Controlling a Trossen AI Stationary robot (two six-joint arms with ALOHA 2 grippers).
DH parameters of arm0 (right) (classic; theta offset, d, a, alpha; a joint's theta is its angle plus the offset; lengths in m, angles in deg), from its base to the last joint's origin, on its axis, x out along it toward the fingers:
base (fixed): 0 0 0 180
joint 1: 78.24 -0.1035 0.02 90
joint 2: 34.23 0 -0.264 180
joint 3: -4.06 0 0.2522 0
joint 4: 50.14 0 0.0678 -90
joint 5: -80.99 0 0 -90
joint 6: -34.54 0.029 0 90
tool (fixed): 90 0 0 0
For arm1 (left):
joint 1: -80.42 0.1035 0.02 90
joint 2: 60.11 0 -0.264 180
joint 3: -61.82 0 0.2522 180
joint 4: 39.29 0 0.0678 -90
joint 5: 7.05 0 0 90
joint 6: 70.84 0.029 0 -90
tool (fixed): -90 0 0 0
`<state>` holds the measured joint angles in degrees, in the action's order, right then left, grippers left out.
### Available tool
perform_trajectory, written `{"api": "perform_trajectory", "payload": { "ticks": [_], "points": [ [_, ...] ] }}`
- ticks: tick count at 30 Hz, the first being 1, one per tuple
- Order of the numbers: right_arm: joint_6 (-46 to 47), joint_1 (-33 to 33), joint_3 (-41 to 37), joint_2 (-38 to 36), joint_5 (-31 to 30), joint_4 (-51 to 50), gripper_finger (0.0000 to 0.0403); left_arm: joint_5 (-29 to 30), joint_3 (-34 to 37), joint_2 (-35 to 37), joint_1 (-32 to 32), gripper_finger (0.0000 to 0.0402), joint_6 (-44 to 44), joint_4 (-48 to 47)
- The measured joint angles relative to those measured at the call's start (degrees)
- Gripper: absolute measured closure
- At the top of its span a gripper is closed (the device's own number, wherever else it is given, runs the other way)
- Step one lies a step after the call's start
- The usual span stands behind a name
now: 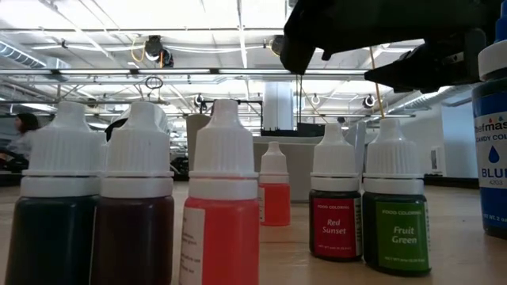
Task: Pick & Place food coloring
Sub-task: Put the large green food coloring bottle into the bin
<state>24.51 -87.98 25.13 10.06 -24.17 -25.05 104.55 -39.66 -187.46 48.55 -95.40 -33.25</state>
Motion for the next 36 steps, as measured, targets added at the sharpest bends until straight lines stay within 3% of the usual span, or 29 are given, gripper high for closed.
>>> {"api": "perform_trajectory", "payload": {
  "ticks": [33, 36],
  "points": [
    [0.32, 0.0, 0.0, 0.0, 0.03, -0.39, 0.0403, -0.69, 0.07, -1.7, 1.36, 0.008, -1.25, -1.52],
    [0.32, 0.0, 0.0, 0.01, 0.03, -0.41, 0.0403, -3.69, 0.07, -1.67, 1.44, 0.008, -0.86, -2.2]
  ]
}}
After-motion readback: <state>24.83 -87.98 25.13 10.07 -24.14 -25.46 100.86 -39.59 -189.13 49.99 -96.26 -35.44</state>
